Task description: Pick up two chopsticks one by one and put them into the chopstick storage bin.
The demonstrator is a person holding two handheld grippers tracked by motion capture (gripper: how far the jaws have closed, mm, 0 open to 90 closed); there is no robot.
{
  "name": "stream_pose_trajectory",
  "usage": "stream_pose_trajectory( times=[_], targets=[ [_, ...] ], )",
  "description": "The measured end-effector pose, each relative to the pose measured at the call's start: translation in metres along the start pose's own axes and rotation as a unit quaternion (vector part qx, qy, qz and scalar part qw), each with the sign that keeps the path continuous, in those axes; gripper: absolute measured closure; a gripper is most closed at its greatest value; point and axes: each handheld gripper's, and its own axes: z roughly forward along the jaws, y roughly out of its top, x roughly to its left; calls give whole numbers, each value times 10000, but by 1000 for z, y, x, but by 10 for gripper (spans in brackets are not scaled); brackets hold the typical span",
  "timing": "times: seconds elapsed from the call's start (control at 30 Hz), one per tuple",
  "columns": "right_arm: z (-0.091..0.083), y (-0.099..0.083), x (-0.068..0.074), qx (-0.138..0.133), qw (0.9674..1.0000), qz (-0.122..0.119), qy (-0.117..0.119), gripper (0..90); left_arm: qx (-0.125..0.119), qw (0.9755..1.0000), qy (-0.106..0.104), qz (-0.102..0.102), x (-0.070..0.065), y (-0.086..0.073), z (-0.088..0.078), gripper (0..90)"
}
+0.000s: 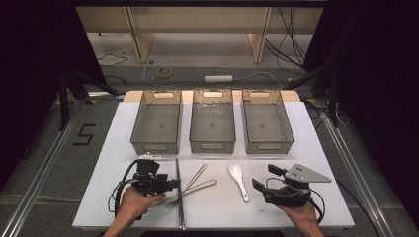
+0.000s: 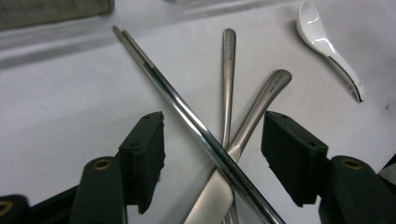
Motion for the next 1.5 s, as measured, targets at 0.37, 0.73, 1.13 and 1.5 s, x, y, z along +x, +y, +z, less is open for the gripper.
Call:
stream_pose_trajectory(
  times=[0.37,0.73,1.13,1.5],
  targets=[
    [1,0,1,16,10000,-26,37,248,400,9991,-105,-123,5,0,17,518],
    [1,0,1,14,10000,-39,67,253,621,9981,45,-39,5,0,27,577],
    [2,0,2,36,9999,-43,89,254,758,9971,25,-29,6,-1,30,643],
    [2,-1,2,73,9999,-32,105,255,773,9969,-48,-157,11,-3,31,715]
  ],
)
